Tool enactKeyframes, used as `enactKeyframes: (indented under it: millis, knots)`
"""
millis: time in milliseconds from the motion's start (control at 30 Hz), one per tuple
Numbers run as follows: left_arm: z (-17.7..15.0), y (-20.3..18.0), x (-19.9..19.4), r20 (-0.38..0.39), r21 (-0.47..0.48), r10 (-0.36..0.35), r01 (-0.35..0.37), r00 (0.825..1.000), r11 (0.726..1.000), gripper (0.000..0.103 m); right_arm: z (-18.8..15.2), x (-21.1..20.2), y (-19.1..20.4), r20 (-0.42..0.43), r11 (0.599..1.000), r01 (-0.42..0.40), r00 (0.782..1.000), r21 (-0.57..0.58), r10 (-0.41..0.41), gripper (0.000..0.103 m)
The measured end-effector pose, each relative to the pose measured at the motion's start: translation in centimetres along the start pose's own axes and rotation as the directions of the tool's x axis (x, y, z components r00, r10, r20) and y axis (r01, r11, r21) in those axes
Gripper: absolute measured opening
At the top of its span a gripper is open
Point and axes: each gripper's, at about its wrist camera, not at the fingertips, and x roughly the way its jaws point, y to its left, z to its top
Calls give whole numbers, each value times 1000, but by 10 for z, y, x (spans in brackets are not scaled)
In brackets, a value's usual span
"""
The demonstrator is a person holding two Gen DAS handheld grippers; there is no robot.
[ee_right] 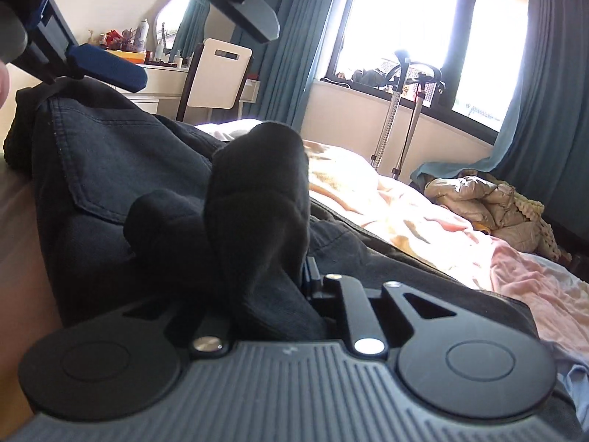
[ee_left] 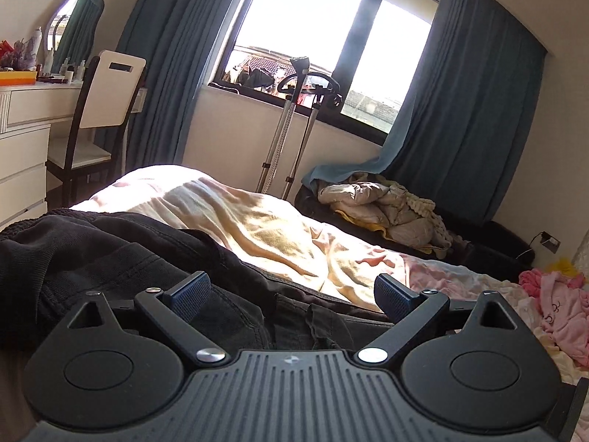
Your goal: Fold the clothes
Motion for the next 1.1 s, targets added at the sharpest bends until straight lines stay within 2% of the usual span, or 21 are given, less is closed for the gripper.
enactKeyframes:
  millis: [67,233,400,467,567,667,767,933,1000,1100]
  knots:
    - [-5,-3,5,-27,11,10,-10,1000,1000,97,2,-9,1,-2,999,-32,999,10,32,41]
    - [-17,-17,10,-50,103,39,-34,998,994,97,-9,-49,-17,3,993,-83,997,81,83,50]
    - [-27,-31,11,-41,209,73,-63,997,976,97,-23,-96,-41,-14,985,-132,991,111,134,52]
    - [-29,-34,11,-43,244,79,-66,996,968,97,-28,-114,-49,-24,984,-126,991,123,130,52]
    - [-32,-34,8,-35,264,97,-85,995,961,97,-41,-138,-75,-13,983,-86,996,160,89,53]
    - [-35,-36,7,-86,262,85,-60,993,963,97,-60,-148,-106,-20,972,-19,999,234,25,53]
    - [-42,-46,3,-82,336,140,-105,987,936,97,-80,-143,-133,-59,938,4,998,347,18,53]
    - [-43,-32,14,-186,224,197,-153,963,962,97,-96,-137,-153,-101,899,59,995,433,-17,53]
    - [-46,-28,20,-219,207,228,-183,949,961,97,-100,-136,-161,-95,866,73,995,494,-29,55]
    - [-48,-25,24,-248,190,244,-200,937,961,97,-105,-132,-171,-98,832,104,993,544,-60,58]
